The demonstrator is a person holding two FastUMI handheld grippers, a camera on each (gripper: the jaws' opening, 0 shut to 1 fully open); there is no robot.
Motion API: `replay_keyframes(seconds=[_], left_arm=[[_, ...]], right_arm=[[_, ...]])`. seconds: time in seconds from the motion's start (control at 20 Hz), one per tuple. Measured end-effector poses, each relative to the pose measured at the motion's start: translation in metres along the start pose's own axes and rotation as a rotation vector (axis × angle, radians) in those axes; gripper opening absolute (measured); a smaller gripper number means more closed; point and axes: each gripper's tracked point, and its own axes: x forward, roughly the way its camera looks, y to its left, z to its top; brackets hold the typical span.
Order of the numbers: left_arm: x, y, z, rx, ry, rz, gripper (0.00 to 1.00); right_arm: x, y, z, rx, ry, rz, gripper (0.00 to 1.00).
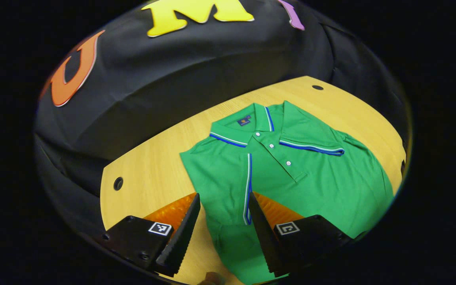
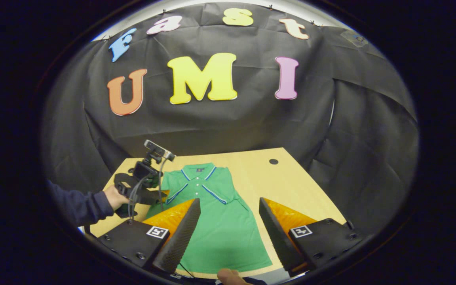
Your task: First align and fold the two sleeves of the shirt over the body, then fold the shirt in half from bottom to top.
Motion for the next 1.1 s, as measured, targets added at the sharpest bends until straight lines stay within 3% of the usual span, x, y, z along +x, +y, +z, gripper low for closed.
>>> replay_keyframes(seconds=[0.1, 0.2, 0.25, 0.45, 0.65, 0.85, 1.1], left_arm=[[-0.028, 0.013, -0.004, -0.038, -0.018, 0.034, 0.8], [-0.055, 0.019, -0.011, -0.083, -0.032, 0.056, 0.96], [-0.066, 0.021, -0.018, -0.114, -0.029, 0.065, 0.99], [-0.101, 0.021, -0.063, -0.264, 0.038, 0.112, 0.98], [-0.121, 0.001, -0.113, -0.295, 0.123, 0.121, 0.98], [-0.135, -0.034, -0.16, -0.331, 0.225, 0.099, 0.98], [-0.16, -0.077, -0.23, -0.357, 0.426, 0.052, 0.98]], right_arm=[[0.014, -0.007, 0.001, -0.022, 0.01, 0.002, 0.96], [0.026, -0.012, -0.003, -0.018, 0.026, 0.017, 0.96], [0.033, -0.015, -0.008, -0.018, 0.039, 0.02, 0.95], [0.048, -0.026, -0.034, -0.019, 0.122, 0.057, 0.94], [0.063, -0.053, -0.091, -0.103, 0.231, 0.025, 0.93], [0.07, -0.084, -0.159, -0.109, 0.399, -0.016, 0.93], [0.057, -0.104, -0.227, -0.134, 0.592, -0.021, 0.95]])
